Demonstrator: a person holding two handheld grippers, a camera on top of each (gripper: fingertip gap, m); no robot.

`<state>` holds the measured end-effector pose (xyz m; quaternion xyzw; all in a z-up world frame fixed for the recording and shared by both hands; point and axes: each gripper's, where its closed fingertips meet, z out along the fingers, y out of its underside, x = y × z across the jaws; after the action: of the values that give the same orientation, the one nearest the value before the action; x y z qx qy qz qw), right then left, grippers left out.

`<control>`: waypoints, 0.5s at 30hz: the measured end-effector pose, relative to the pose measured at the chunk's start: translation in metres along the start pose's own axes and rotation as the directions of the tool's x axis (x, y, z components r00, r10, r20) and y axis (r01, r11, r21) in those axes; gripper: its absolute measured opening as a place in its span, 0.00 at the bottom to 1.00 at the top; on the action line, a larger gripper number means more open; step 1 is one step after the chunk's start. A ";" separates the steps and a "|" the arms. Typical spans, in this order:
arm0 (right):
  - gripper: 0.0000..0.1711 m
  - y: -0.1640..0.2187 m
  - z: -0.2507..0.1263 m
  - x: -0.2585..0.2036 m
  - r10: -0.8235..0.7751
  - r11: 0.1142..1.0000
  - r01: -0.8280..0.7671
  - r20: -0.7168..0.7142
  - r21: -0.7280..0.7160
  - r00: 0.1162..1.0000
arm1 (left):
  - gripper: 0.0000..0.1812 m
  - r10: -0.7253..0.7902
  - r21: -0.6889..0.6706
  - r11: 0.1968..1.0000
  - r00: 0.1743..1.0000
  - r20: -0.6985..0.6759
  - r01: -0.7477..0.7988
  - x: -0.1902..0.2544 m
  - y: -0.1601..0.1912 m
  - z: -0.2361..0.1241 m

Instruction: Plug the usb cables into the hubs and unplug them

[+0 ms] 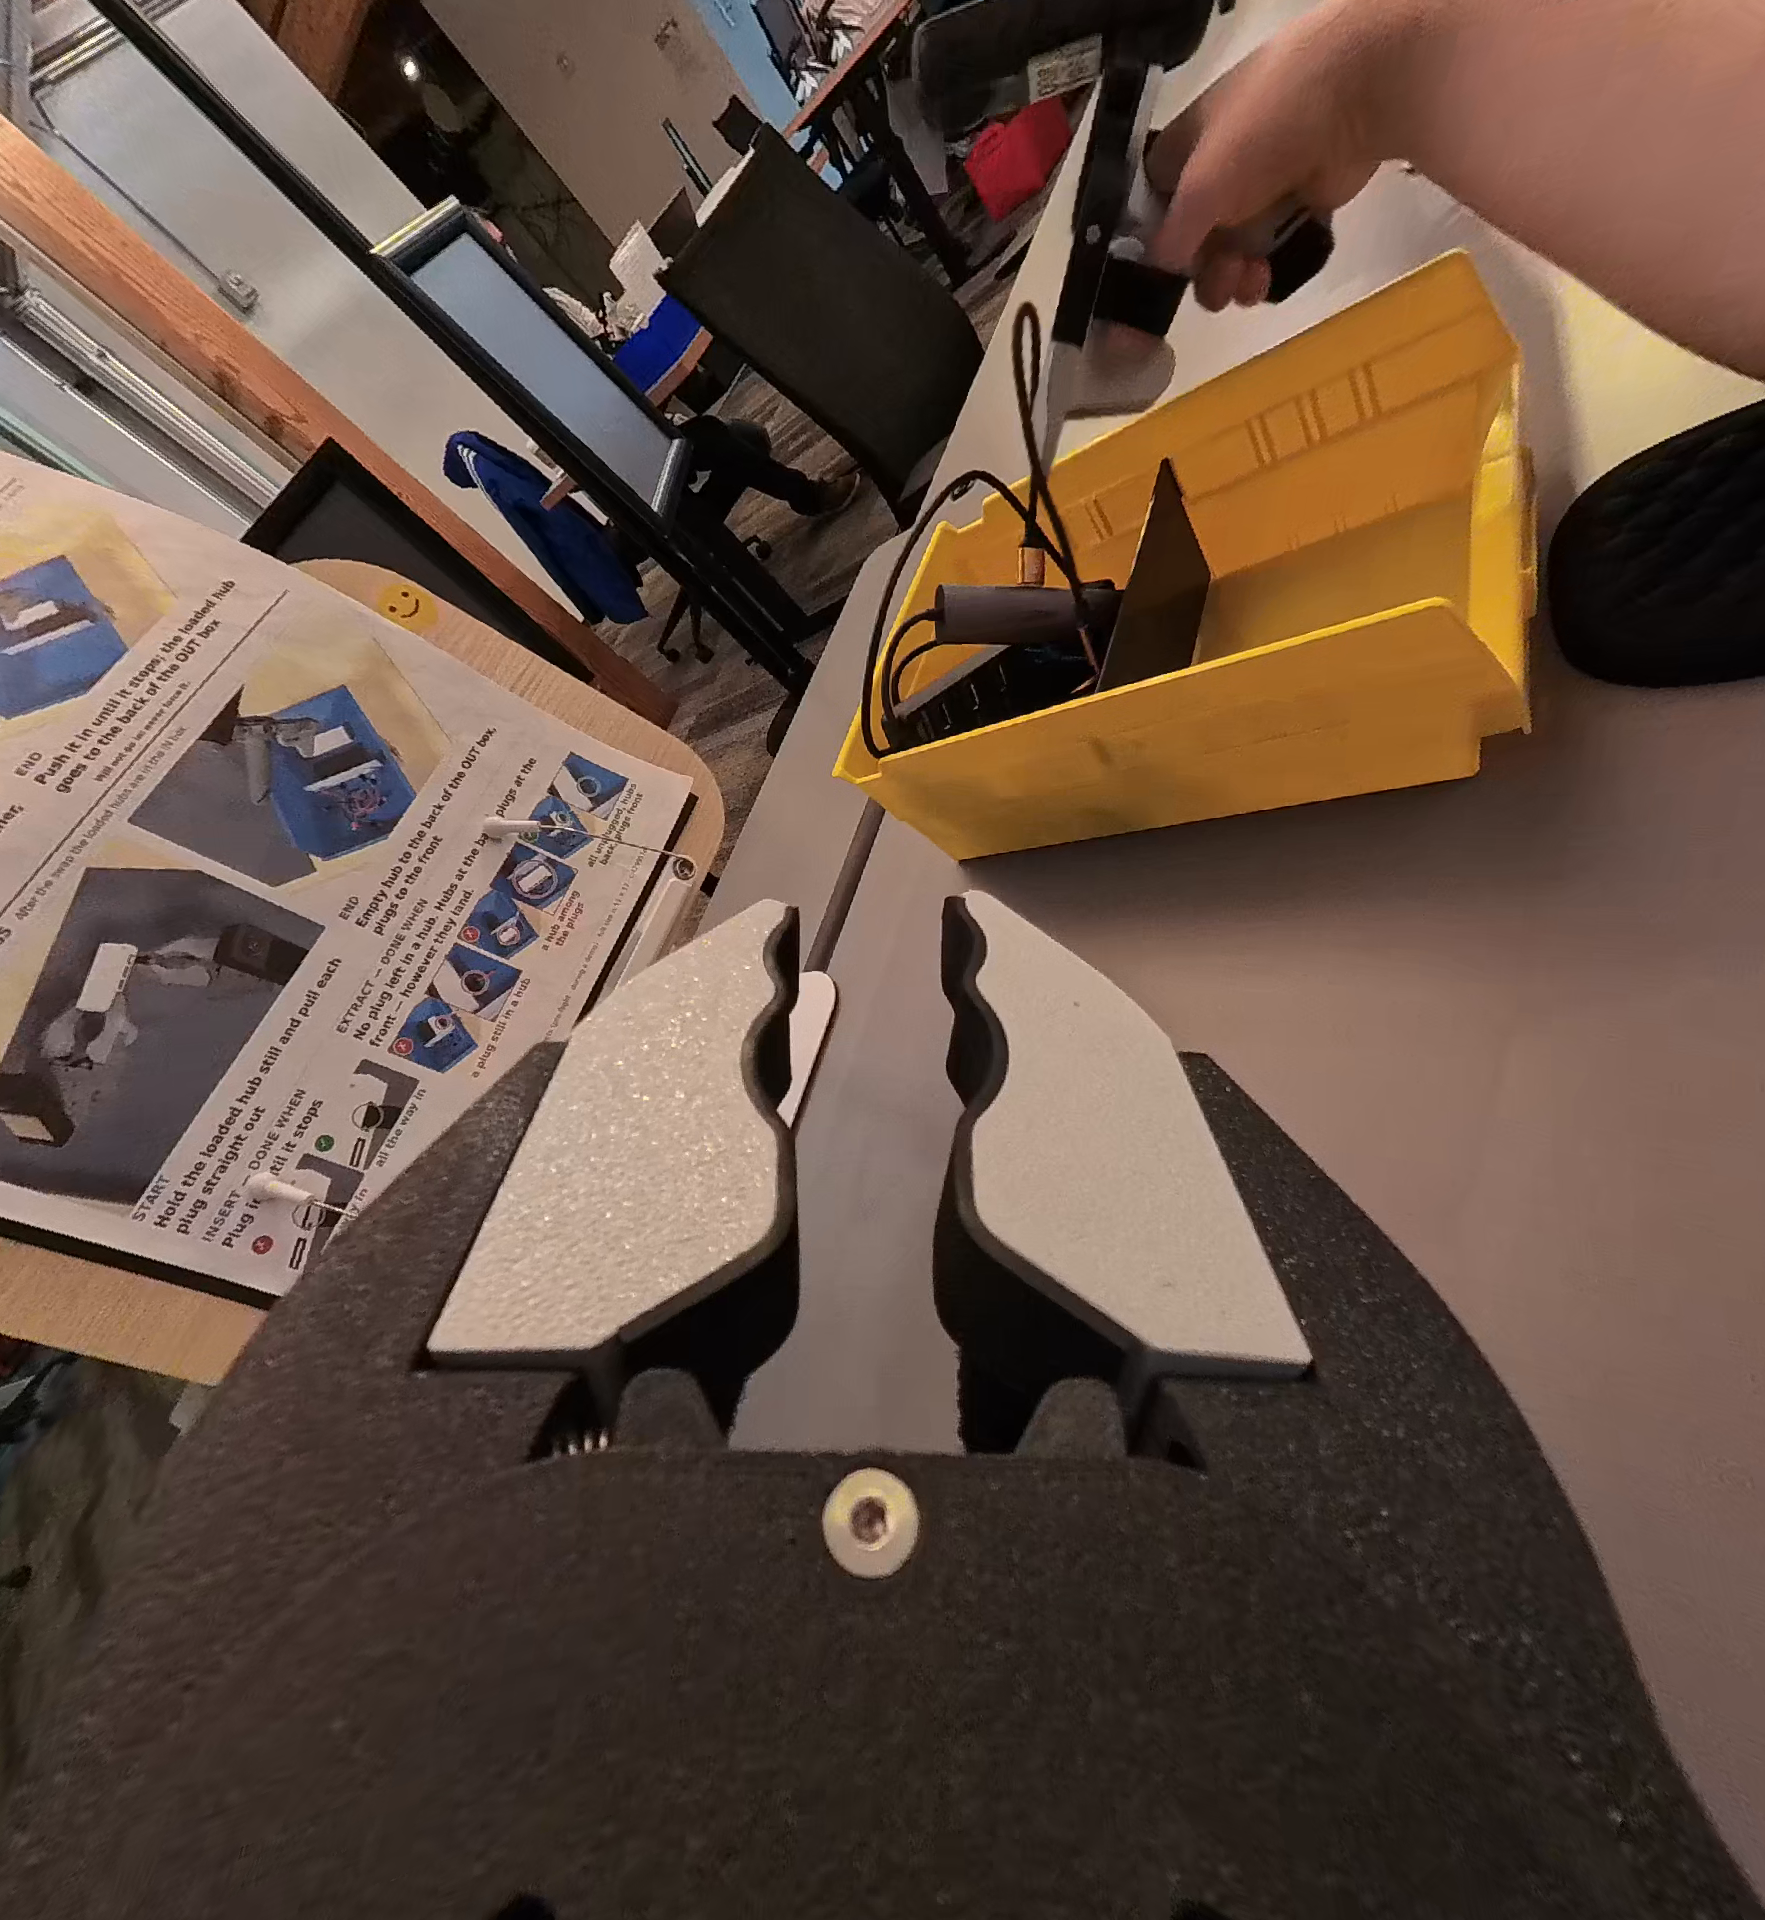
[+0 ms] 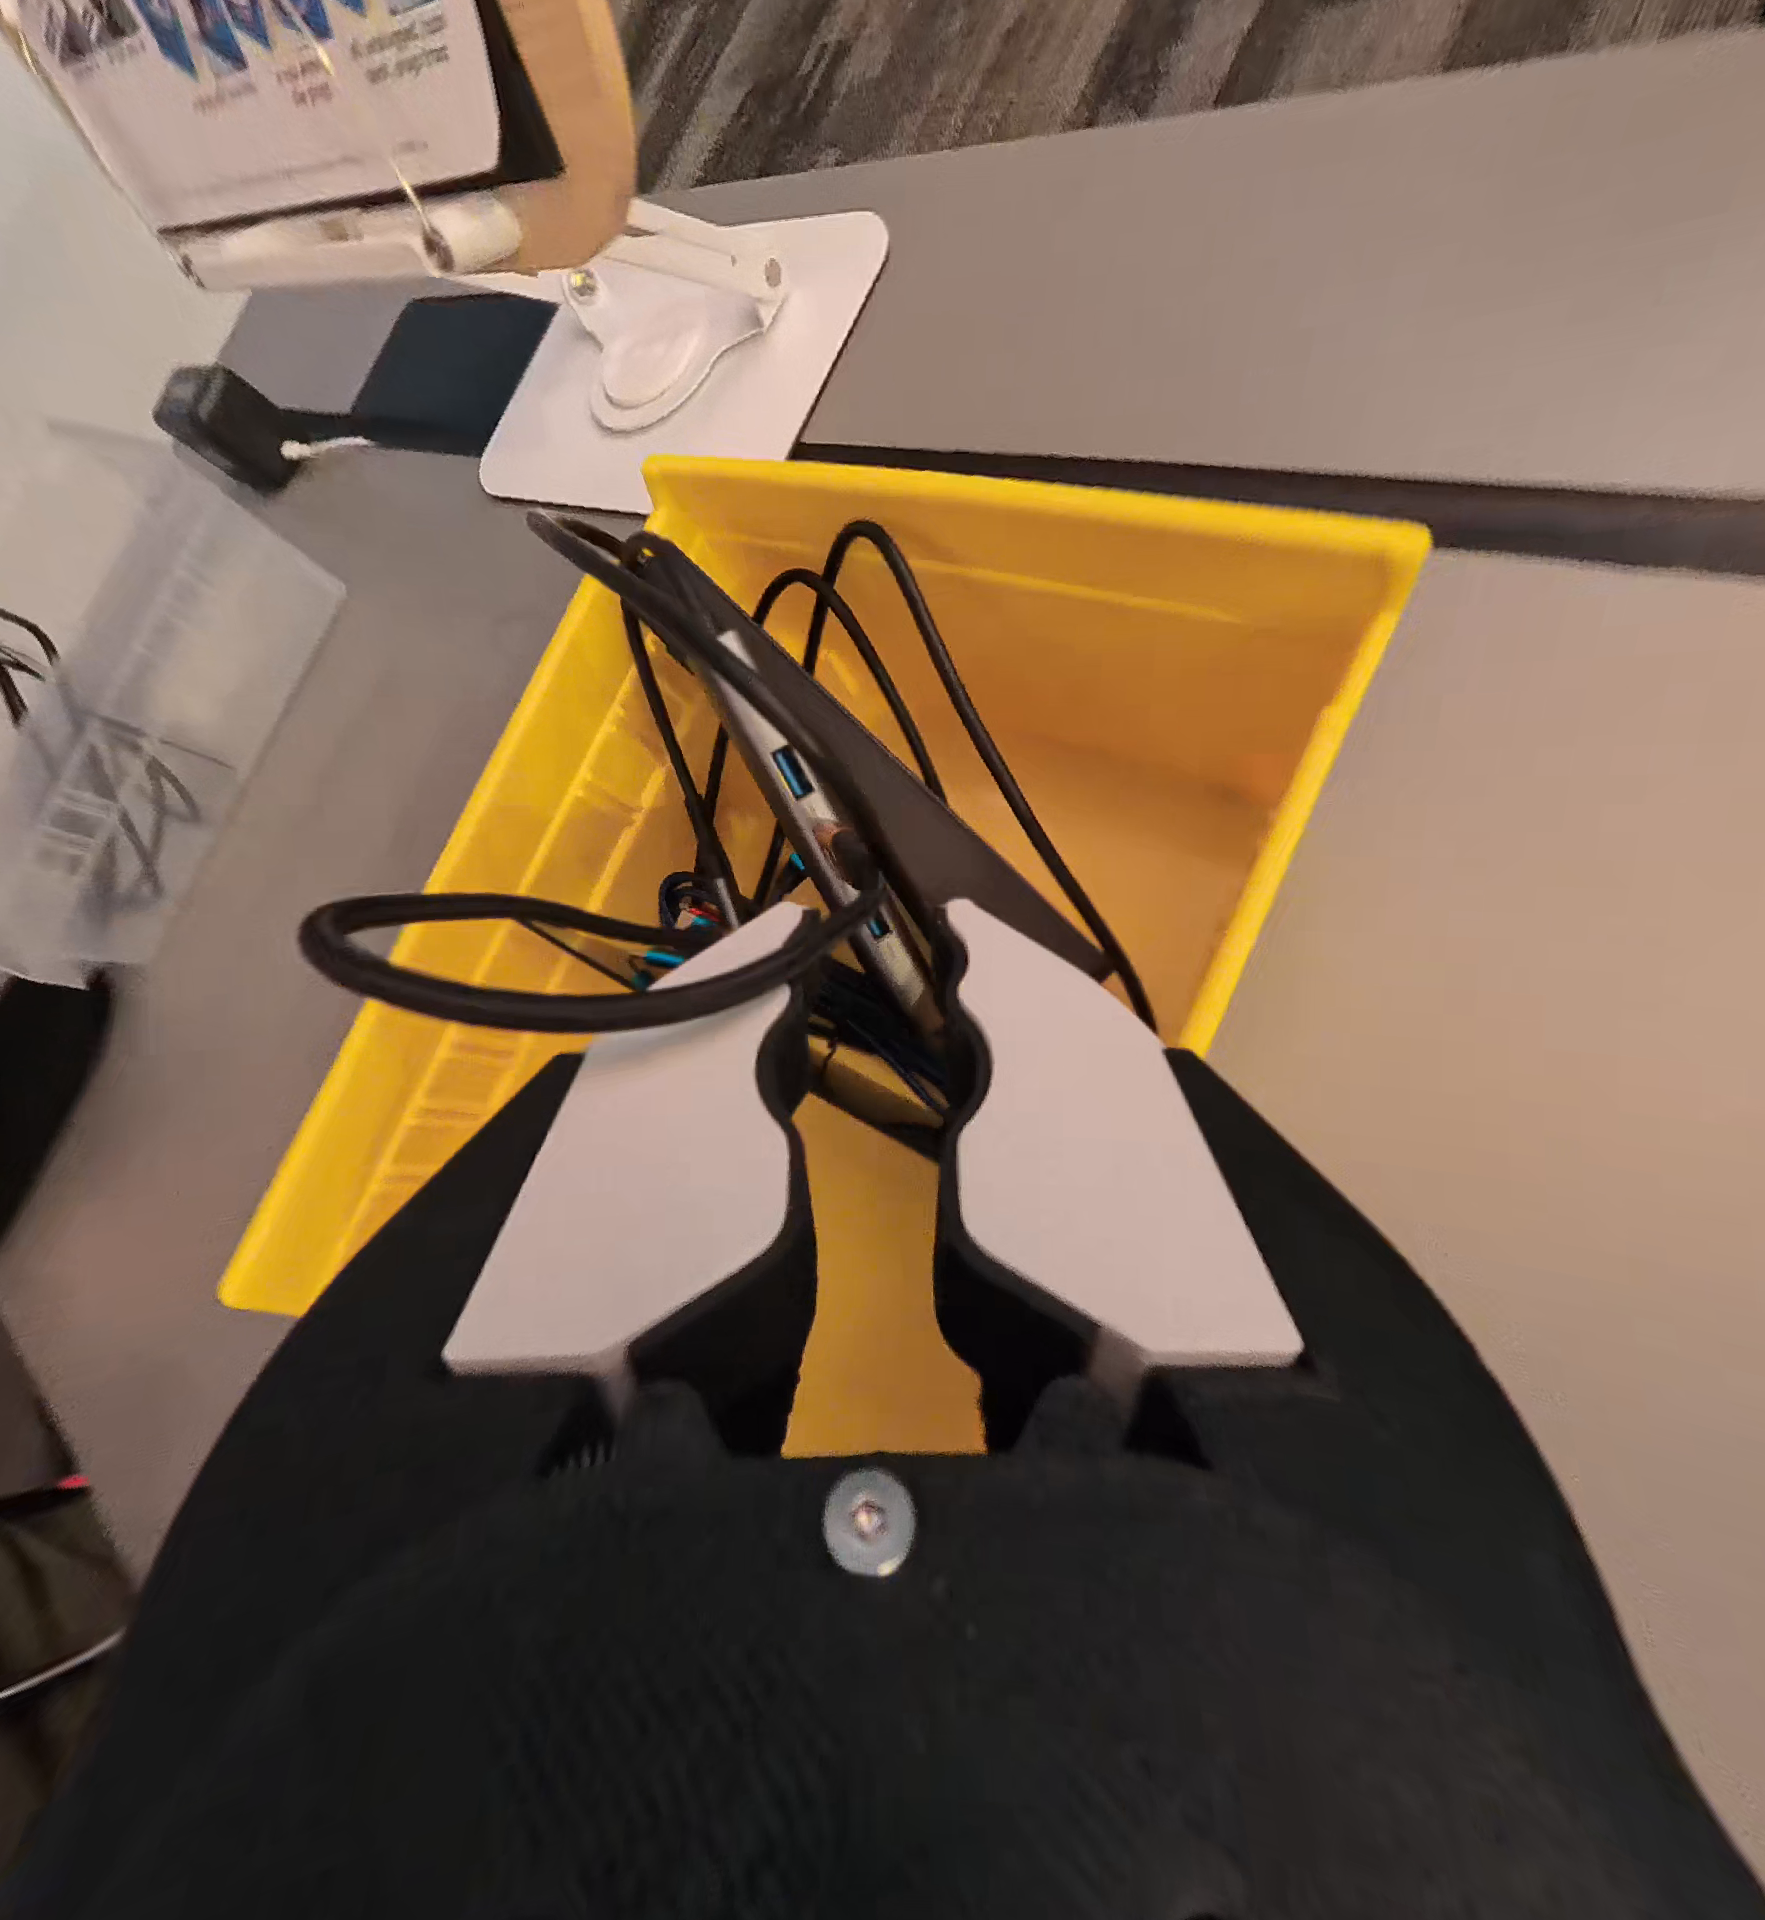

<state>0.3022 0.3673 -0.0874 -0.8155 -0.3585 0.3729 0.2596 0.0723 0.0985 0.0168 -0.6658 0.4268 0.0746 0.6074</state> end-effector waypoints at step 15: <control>0.15 0.046 -0.070 0.012 -0.012 0.981 -0.057 -0.354 -0.184 0.935 | 0.14 -0.142 -0.263 0.945 0.968 0.205 0.194 -0.054 0.051 -0.047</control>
<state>0.3818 0.3378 -0.0833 -0.8943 -0.3309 0.1871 0.2359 -0.0150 0.0890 0.0240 -0.7697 0.2955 0.1432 0.5475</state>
